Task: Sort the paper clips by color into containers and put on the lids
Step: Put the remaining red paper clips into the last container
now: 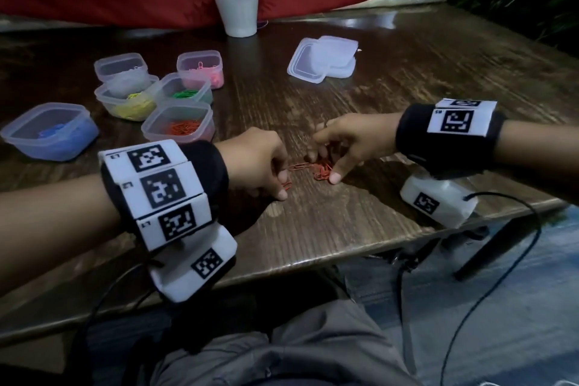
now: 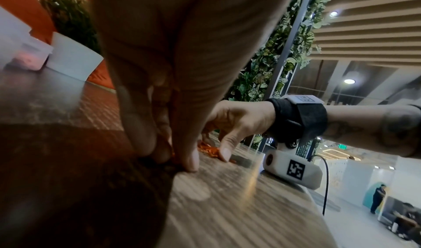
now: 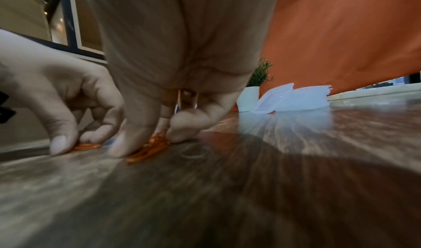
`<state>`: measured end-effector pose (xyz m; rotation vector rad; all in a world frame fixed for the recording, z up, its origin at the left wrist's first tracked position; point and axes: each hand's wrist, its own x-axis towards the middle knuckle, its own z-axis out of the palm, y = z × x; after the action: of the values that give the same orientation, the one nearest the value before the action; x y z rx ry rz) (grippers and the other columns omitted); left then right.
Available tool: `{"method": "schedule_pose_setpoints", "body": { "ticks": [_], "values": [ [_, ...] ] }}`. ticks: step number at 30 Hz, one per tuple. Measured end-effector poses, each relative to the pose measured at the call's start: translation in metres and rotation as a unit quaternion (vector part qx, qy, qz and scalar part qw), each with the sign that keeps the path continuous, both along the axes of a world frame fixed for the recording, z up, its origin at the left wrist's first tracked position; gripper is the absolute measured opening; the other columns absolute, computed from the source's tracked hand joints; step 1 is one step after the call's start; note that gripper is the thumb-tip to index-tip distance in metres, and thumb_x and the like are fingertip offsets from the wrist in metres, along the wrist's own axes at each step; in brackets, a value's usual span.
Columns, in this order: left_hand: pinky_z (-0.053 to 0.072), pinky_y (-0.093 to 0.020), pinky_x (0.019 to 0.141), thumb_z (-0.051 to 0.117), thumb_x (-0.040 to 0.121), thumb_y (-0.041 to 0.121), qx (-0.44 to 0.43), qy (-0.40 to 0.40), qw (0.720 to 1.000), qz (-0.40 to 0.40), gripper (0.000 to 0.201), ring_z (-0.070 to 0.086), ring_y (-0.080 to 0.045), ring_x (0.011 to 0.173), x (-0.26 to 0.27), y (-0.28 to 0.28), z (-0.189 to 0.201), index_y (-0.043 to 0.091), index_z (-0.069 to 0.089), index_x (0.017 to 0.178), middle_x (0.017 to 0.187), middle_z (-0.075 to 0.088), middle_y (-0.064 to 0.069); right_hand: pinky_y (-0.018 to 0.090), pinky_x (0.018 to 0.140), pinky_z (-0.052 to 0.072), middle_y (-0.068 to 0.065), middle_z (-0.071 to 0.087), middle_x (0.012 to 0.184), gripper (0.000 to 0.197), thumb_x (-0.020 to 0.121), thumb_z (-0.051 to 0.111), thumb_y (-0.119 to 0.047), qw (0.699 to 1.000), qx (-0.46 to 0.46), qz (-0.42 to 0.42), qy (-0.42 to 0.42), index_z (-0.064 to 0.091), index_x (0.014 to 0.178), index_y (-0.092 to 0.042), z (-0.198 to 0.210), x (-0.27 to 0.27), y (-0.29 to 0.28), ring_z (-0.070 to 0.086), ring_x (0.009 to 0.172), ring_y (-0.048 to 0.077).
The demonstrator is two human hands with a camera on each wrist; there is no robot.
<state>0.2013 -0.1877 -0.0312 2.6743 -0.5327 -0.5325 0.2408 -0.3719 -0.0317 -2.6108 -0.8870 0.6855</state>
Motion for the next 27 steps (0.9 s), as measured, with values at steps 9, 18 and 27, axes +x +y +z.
{"method": "schedule_pose_setpoints", "body": {
  "ticks": [9,18,27],
  "values": [
    [0.034,-0.013,0.060,0.069,0.082,0.021,0.031,-0.053,0.996,-0.061,0.021,0.047,0.000,0.069,-0.007,0.005,-0.005,0.023,0.051,0.072,0.072,0.051,0.013,0.011,0.062,0.035,-0.002,0.055,0.086,0.016,0.081,0.069,-0.019,0.999,-0.030,0.003,-0.028,0.057,0.090,-0.015,-0.003,0.000,0.003,0.047,0.073,0.008],
    [0.046,-0.012,0.057,0.080,0.069,0.011,-0.073,-0.004,0.997,0.036,0.027,0.056,-0.002,0.065,-0.004,0.024,-0.003,0.018,0.061,0.086,0.078,0.062,0.002,0.014,0.055,0.029,-0.012,0.044,0.071,0.031,0.086,0.063,-0.018,0.992,-0.091,0.012,-0.082,0.039,0.069,-0.029,-0.005,-0.007,0.007,0.040,0.064,0.002],
    [0.042,-0.010,0.068,0.068,0.081,0.011,0.002,-0.055,0.998,0.021,0.011,0.059,-0.008,0.085,-0.010,0.024,-0.006,0.011,0.070,0.092,0.095,0.068,0.001,0.024,0.060,0.051,-0.004,0.058,0.075,0.016,0.086,0.054,0.000,0.994,-0.052,-0.033,-0.093,0.061,0.091,-0.013,0.021,0.004,0.034,0.059,0.063,0.008]
  ]
}}
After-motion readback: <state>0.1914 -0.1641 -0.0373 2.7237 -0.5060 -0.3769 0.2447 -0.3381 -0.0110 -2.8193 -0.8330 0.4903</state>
